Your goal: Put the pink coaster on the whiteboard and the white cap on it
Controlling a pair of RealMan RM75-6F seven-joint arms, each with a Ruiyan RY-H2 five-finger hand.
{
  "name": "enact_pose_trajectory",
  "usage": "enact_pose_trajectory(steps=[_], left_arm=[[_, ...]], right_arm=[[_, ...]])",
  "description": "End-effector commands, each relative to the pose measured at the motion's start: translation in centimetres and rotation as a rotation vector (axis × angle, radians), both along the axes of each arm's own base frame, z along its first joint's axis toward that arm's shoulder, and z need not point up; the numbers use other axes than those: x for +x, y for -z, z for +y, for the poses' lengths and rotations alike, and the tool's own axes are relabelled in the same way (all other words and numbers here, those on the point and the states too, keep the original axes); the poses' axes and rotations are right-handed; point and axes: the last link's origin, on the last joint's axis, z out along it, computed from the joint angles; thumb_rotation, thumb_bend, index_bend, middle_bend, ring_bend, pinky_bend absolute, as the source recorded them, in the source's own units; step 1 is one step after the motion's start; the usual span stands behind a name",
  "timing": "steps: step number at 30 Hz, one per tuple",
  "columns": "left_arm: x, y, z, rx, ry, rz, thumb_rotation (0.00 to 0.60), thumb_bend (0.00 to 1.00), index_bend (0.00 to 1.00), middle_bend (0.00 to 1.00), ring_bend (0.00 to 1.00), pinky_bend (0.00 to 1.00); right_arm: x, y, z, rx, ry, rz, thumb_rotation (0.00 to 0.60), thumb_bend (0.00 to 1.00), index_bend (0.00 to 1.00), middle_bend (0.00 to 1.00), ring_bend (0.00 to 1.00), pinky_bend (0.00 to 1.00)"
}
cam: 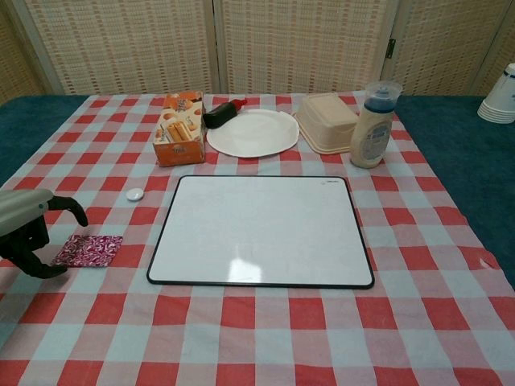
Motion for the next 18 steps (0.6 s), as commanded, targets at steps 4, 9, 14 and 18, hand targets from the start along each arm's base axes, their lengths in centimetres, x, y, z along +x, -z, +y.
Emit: enact_pose_trajectory(steps=[4,9,14,18], left_arm=[[0.4,0.5,-0.1,-0.034,0.025,-0.002,0.600,0.23,0.30,1.00,1.00,1.00],[0.4,0.6,0.1,-0.036,0.036,-0.002,0.600,0.23,0.30,1.00,1.00,1.00],[0.7,0.3,0.7,-0.047,0.052,0.027,0.600,0.23,0.30,1.00,1.00,1.00],[0.8,0.1,1.2,-0.086,0.034,0.074,0.600,0.23,0.30,1.00,1.00,1.00]], right_arm=[[0.0,0.0,0.0,0.000,0.001,0.000,0.600,0.29,0.09,0.12,0.00,0.14],[0.0,-0.1,0.0,-0.006,0.001,-0.003,0.600,0.30,0.09,0.12,0.00,0.14],[-0.1,-0.1,0.0,-0.003,0.001,-0.002,0.600,0.29,0.09,0.12,0.00,0.14],[0.0,-0.2,0.0,-0.008,0.000,-0.005,0.600,0.30,0.09,0.12,0.00,0.14]])
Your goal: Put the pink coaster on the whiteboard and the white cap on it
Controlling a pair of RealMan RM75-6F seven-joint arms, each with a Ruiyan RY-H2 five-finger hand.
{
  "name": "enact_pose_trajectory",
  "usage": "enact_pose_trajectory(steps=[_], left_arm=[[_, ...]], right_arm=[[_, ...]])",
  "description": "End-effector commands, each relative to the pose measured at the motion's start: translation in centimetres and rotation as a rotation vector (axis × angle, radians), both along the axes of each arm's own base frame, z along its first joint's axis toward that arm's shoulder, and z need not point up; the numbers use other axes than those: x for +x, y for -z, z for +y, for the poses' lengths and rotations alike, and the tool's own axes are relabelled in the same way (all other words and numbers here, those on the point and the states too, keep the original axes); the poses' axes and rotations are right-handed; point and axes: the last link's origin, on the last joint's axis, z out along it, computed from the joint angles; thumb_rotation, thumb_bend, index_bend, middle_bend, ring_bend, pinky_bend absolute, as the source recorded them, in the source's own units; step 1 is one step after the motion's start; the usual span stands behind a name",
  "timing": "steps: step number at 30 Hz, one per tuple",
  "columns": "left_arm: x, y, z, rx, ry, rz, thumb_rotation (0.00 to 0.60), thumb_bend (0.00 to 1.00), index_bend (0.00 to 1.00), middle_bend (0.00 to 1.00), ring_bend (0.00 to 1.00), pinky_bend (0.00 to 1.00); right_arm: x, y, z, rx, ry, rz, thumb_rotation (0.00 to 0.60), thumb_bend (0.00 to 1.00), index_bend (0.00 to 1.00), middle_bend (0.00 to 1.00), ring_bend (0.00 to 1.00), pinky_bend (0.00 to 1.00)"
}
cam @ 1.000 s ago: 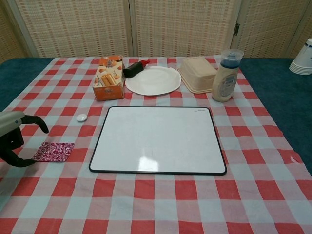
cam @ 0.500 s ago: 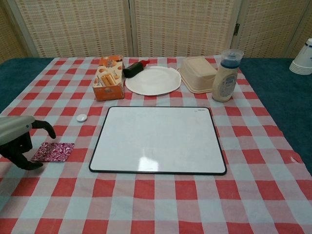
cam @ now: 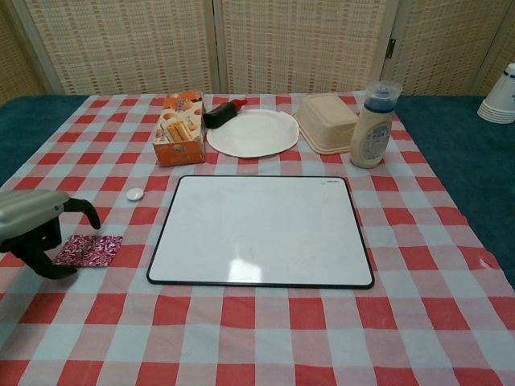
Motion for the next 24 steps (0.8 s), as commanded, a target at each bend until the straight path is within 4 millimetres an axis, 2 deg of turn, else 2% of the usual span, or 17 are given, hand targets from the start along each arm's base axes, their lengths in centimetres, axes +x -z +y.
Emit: enact_pose_trajectory(steps=[1,24], left_arm=[[0.27,-0.17,0.46,-0.032,-0.021,0.023,0.600,0.24,0.30,1.00,1.00,1.00],[0.47,0.02,1.18,-0.051,-0.052,0.024,0.600,0.24,0.31,1.00,1.00,1.00]], right_arm=[[0.02,-0.04,0.02,-0.003,-0.001,-0.001,0.600,0.30,0.09,0.12,0.00,0.14],[-0.06,0.00,-0.06,-0.003,0.004,0.003,0.600,0.30,0.09,0.12,0.00,0.14]])
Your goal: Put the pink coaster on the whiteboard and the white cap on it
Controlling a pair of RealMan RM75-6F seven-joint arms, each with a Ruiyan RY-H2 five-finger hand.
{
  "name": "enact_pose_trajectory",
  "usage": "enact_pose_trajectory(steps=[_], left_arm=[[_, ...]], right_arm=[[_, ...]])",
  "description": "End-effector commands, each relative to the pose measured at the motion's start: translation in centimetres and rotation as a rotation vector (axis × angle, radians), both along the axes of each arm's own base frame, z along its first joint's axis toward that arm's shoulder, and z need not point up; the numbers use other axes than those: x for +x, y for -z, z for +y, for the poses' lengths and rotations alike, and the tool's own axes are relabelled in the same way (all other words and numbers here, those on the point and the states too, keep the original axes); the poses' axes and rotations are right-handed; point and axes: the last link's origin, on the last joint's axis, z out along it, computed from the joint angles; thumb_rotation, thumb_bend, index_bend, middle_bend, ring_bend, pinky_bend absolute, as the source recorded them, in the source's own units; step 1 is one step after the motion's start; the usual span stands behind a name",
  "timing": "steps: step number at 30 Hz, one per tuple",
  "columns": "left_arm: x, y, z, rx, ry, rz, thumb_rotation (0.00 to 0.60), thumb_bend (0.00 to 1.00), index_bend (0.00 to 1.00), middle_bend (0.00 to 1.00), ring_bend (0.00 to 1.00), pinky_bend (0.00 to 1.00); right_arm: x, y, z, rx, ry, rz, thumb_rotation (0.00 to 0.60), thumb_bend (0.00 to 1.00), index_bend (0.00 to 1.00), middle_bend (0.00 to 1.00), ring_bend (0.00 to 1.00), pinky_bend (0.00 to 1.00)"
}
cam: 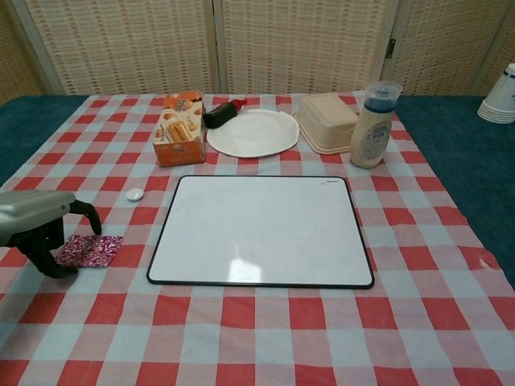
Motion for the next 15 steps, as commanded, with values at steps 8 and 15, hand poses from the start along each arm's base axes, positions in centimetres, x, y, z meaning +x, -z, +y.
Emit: enact_pose_trajectory(steps=[8,15], left_arm=[[-0.06,-0.05,0.46,0.000,-0.003,0.011,0.600,0.25,0.33,1.00,1.00,1.00],[-0.24,0.09,0.56,0.002,-0.004,0.014,0.600,0.26,0.36,1.00,1.00,1.00]], right_arm=[[-0.01,-0.07,0.00,0.000,0.001,-0.002,0.600,0.30,0.09,0.12,0.00,0.14],[-0.10,-0.30,-0.08,-0.010,0.006,-0.005,0.600,0.30,0.09,0.12,0.00,0.14]])
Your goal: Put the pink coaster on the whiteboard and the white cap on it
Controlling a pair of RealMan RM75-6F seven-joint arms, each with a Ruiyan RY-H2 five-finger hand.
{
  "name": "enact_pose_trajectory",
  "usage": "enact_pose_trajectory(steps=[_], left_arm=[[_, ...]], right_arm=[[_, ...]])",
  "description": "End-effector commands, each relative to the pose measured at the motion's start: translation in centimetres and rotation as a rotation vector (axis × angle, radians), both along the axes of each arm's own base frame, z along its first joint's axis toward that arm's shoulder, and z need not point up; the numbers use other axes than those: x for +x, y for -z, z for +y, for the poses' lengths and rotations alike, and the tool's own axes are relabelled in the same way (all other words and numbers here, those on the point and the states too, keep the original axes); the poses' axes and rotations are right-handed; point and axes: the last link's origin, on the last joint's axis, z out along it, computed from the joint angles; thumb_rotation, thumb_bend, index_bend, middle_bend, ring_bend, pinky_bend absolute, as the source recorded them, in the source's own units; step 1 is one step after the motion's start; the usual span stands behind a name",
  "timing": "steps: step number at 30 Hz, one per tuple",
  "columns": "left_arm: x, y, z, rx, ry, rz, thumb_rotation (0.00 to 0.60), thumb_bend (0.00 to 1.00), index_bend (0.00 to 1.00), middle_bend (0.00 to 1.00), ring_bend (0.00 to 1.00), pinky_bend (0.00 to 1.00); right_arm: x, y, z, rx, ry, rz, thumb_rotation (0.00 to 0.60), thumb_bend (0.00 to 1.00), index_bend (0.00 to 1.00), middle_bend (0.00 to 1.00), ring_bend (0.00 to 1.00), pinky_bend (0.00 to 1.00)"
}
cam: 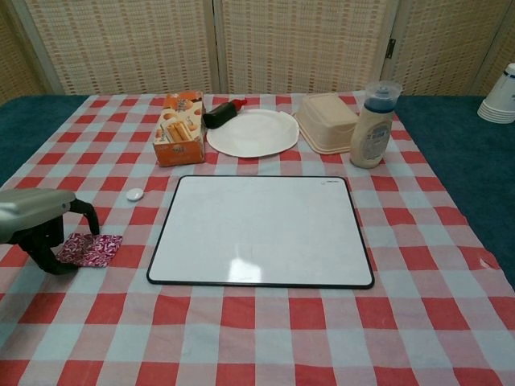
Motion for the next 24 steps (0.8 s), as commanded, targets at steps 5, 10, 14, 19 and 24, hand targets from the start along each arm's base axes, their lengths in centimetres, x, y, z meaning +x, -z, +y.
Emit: enact_pose_trajectory(steps=[5,10,14,19,24], left_arm=[[0.1,-0.1,0.0,0.002,0.005,0.002,0.600,0.26,0.36,1.00,1.00,1.00],[0.7,-0.6,0.2,0.012,0.018,-0.001,0.600,0.26,0.36,1.00,1.00,1.00],[1.5,-1.1,0.4,0.022,0.037,-0.001,0.600,0.26,0.36,1.00,1.00,1.00],[3.4,-1.0,1.6,0.030,0.070,-0.007,0.600,0.26,0.36,1.00,1.00,1.00],[6.4,0.3,3.4,0.042,0.092,-0.021,0.600,0.26,0.36,1.00,1.00,1.00]], right_arm=[[0.0,0.0,-0.1,0.002,0.002,0.000,0.600,0.30,0.09,0.12,0.00,0.14],[0.0,0.0,-0.1,0.002,0.002,-0.001,0.600,0.30,0.09,0.12,0.00,0.14],[0.0,0.0,-0.1,0.003,0.003,-0.001,0.600,0.30,0.09,0.12,0.00,0.14],[0.0,0.2,0.0,0.009,-0.001,0.001,0.600,0.30,0.09,0.12,0.00,0.14],[0.1,0.2,0.0,0.008,-0.002,0.002,0.600,0.29,0.09,0.12,0.00,0.14]])
